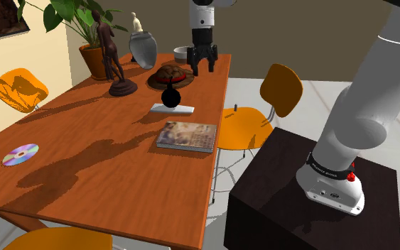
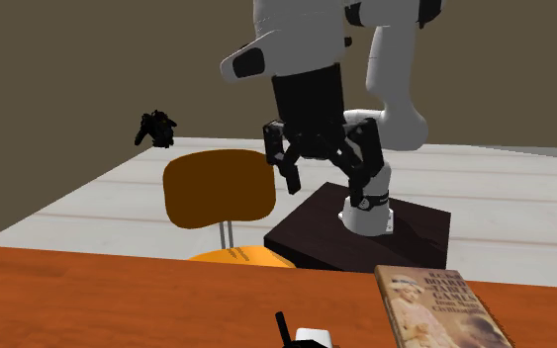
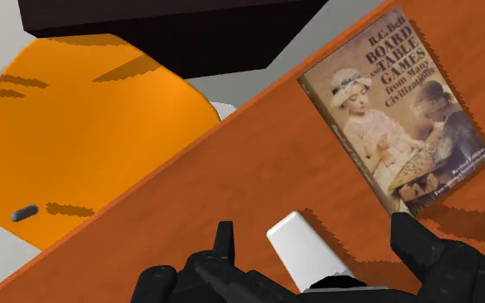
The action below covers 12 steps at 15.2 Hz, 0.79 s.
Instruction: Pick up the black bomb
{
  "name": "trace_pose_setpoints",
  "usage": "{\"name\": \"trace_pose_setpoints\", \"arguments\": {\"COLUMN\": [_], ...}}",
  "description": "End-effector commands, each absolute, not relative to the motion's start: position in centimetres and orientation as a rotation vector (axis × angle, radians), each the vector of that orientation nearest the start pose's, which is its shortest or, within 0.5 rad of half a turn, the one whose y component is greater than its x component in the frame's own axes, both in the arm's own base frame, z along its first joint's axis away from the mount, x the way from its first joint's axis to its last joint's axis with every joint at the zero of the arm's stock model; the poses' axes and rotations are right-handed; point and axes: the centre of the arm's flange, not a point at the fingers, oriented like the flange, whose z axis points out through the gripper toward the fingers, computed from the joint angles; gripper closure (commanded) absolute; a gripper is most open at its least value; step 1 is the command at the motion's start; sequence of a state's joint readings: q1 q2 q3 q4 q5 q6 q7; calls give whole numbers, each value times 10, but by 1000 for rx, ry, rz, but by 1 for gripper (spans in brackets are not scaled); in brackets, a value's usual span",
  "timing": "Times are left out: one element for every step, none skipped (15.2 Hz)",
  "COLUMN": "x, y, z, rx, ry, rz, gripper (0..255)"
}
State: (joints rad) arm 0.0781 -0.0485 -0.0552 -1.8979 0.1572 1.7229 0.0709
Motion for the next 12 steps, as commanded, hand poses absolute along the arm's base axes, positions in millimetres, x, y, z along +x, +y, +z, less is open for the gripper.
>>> {"name": "trace_pose_setpoints", "arguments": {"x": [557,569,581,594,606,618,630,643,655,667,679,692], "y": [34,37,40,43,46,49,52,56,59,62,66,69], "z": [504,501,499,496,494,491,489,486,484,482,480,477], "rx": [-2980,-2978,-2977,-2975,-2974,-2972,-2971,-2969,-2967,-2966,-2964,-2962], "ry": [103,94,85,77,68,59,50,42,33,24,16,7], "rz": [194,190,187,184,181,178,175,172,169,166,163,159], "gripper": [0,0,0,0,0,0,0,0,0,0,0,0]}}
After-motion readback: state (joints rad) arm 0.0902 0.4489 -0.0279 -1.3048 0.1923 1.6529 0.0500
